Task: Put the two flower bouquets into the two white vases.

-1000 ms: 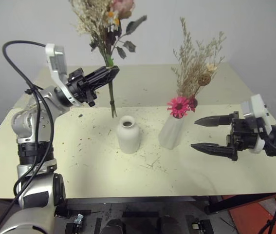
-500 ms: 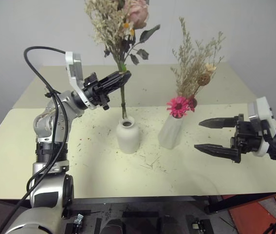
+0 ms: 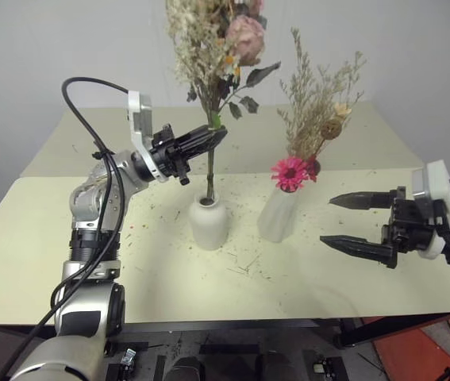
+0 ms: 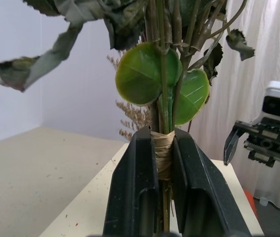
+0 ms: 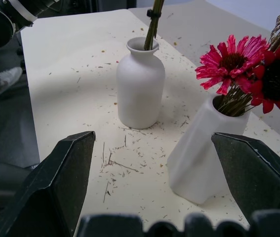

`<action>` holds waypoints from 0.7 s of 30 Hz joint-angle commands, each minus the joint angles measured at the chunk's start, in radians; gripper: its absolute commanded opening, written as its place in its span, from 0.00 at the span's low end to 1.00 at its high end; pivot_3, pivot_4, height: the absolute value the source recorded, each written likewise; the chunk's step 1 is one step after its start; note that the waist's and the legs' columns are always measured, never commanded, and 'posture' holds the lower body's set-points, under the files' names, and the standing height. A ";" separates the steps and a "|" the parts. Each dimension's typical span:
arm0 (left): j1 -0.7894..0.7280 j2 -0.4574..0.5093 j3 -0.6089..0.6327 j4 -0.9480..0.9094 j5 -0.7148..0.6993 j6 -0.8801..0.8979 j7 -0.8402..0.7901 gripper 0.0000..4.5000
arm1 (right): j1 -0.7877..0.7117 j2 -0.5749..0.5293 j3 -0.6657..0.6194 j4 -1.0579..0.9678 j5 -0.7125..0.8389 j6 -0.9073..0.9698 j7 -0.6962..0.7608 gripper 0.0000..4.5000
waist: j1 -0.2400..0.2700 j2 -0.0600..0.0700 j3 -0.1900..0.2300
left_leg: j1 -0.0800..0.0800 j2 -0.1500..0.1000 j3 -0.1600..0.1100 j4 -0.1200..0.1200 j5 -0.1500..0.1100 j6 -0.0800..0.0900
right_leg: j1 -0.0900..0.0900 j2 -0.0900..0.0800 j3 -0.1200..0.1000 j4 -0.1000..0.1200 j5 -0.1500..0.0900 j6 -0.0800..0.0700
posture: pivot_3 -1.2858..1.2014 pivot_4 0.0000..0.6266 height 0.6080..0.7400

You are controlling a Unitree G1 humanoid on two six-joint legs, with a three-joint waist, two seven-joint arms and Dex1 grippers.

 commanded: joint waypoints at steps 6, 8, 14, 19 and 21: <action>0.037 0.004 -0.014 -0.016 0.025 -0.023 -0.010 0.03 | 0.003 -0.003 -0.031 -0.029 0.036 -0.002 -0.021 1.00 | 0.001 0.000 0.000 | 0.000 0.000 0.000 0.000 0.000 0.000 | 0.000 0.000 0.000 0.000 0.000 0.000 | 0.52 0.24 1.00; 0.046 0.005 -0.016 -0.022 0.028 -0.016 -0.010 0.03 | 0.002 -0.003 -0.028 -0.028 0.037 -0.004 -0.023 1.00 | 0.001 0.000 0.000 | 0.000 0.000 0.000 0.000 0.000 0.000 | 0.000 0.000 0.000 0.000 0.000 0.000 | 0.52 0.24 1.00; 0.122 0.034 -0.007 -0.089 0.018 0.029 0.011 0.19 | 0.005 0.000 -0.023 -0.033 0.043 -0.005 -0.028 1.00 | -0.001 0.000 0.000 | 0.000 0.000 0.000 0.000 0.000 0.000 | 0.000 0.000 0.000 0.000 0.000 0.000 | 0.52 0.24 1.00; 0.215 0.080 0.002 -0.167 0.000 0.086 0.022 0.53 | 0.005 0.009 -0.013 -0.029 0.042 -0.012 -0.032 1.00 | 0.000 0.000 0.000 | 0.000 0.000 0.000 0.000 0.000 0.000 | 0.000 0.000 0.000 0.000 0.000 0.000 | 0.52 0.24 1.00; 0.236 0.089 0.005 -0.190 -0.004 0.098 0.032 0.67 | 0.003 0.013 -0.009 -0.027 0.040 -0.014 -0.032 1.00 | 0.001 0.000 0.000 | 0.000 0.000 0.000 0.000 0.000 0.000 | 0.000 0.000 0.000 0.000 0.000 0.000 | 0.52 0.24 1.00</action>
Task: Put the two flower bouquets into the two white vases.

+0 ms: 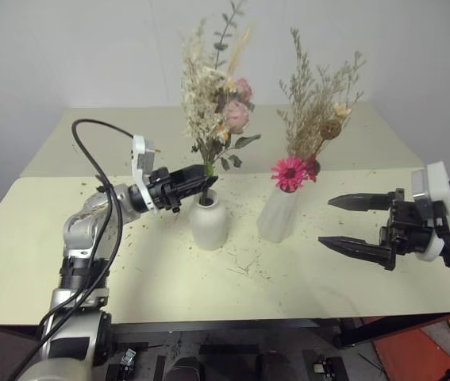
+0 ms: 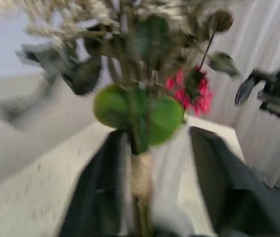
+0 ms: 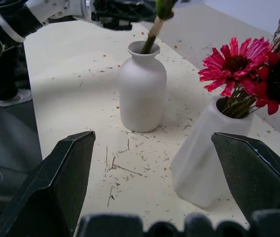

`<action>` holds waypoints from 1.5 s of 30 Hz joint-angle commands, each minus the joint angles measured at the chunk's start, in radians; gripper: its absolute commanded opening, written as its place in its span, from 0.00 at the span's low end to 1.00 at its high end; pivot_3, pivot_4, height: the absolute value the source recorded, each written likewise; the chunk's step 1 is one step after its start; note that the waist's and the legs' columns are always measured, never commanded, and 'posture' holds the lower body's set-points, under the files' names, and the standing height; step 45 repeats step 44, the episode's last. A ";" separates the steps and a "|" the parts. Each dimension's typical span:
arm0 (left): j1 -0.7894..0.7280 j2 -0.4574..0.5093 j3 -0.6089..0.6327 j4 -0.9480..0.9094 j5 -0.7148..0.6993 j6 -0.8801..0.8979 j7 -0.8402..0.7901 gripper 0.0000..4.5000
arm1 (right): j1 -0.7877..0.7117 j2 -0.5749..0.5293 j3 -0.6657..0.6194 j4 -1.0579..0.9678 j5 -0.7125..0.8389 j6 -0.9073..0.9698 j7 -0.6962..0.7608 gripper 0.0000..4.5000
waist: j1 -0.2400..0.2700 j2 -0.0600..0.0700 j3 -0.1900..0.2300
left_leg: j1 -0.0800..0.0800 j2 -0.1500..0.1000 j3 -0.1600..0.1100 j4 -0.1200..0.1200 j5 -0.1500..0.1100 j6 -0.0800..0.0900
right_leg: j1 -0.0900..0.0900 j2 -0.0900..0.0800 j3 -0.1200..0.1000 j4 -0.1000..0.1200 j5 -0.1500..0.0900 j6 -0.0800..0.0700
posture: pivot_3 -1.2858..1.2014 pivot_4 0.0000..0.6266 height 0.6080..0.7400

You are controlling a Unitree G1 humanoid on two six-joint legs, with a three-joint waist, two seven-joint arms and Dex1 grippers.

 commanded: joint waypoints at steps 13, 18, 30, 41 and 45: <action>0.189 0.252 0.101 -0.193 -0.089 0.129 -0.043 0.99 | -0.004 0.007 -0.007 -0.006 0.000 -0.017 0.003 1.00 | -0.004 0.001 0.000 | 0.001 0.001 0.000 -0.001 0.000 0.001 | 0.000 0.000 0.001 0.000 0.000 0.000 | 0.52 0.24 1.00; 0.239 0.349 0.143 -0.184 -0.068 0.055 -0.122 0.99 | 0.012 0.000 -0.014 0.010 -0.008 -0.018 0.012 1.00 | 0.002 0.001 0.000 | 0.002 0.001 0.000 -0.001 0.000 0.001 | 0.000 0.000 0.000 0.000 0.000 0.000 | 0.52 0.24 1.00; 0.336 0.509 0.231 -0.181 -0.084 -0.002 -0.280 0.99 | 0.085 -0.005 -0.104 0.076 -0.037 -0.011 -0.014 1.00 | 0.000 0.001 0.000 | 0.002 0.001 0.001 -0.002 0.000 0.001 | 0.001 0.000 0.000 0.000 0.000 0.000 | 0.52 0.24 1.00; 0.364 0.495 0.242 -0.247 -0.109 0.025 -0.243 0.99 | 0.114 -0.020 -0.145 0.090 -0.045 -0.002 -0.023 1.00 | -0.002 0.001 0.000 | 0.002 0.001 0.001 -0.002 0.000 0.001 | 0.001 0.000 0.000 0.000 0.000 0.000 | 0.52 0.24 1.00; 0.362 0.492 0.237 -0.250 -0.114 0.030 -0.234 0.99 | 0.120 -0.022 -0.150 0.077 -0.038 0.006 -0.026 1.00 | -0.002 0.001 0.000 | 0.002 0.001 0.001 -0.002 0.000 0.001 | 0.001 0.000 0.000 -0.001 0.000 0.000 | 0.52 0.24 1.00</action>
